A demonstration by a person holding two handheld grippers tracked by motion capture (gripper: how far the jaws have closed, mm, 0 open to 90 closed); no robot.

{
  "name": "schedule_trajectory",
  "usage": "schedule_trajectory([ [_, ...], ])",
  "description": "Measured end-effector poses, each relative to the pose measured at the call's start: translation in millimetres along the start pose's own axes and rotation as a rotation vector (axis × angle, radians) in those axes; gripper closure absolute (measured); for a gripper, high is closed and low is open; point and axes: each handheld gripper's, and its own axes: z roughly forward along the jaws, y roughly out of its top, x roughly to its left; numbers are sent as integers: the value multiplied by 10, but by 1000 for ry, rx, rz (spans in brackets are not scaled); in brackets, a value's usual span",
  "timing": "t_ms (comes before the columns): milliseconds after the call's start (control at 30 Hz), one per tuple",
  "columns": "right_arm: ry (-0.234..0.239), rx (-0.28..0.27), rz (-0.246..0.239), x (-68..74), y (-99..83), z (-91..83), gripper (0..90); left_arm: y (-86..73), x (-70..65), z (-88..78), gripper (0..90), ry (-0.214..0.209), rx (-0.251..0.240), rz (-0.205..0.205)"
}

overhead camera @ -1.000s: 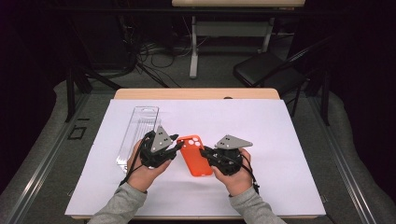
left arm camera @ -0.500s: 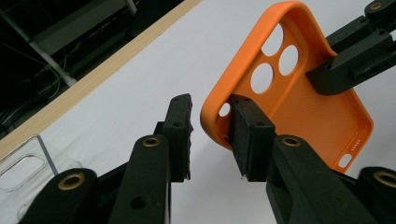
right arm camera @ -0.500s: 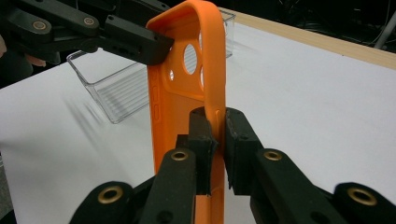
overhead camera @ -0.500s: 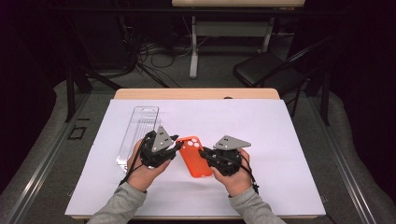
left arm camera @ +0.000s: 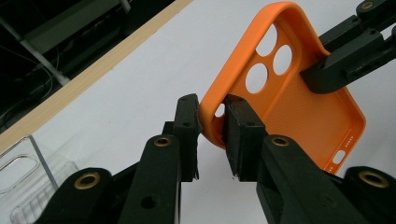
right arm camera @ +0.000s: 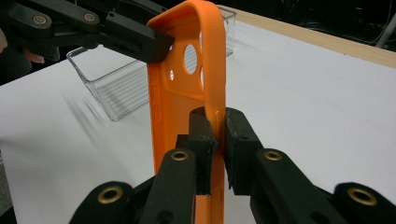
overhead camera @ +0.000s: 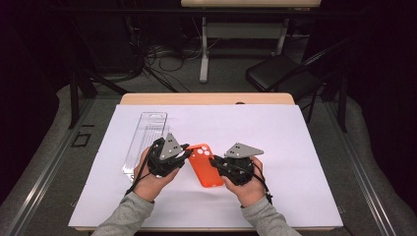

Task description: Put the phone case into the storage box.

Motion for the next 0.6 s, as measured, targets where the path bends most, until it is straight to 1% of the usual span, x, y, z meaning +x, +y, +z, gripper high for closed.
schedule_trajectory([
  [333, 0, 7, -2, 0, -3, 6, 825, 1, 22, -8, 775, -15, 5, -12],
  [433, 0, 8, -8, 0, -2, 6, 825, 1, 26, -10, 784, -21, 6, -22],
  [500, 1, 11, -7, 4, -4, 9, 824, -1, 39, -15, 788, -30, 10, -37],
  [600, 1, 11, -9, 9, -4, 11, 824, -2, 47, -22, 794, -35, 10, -41],
])
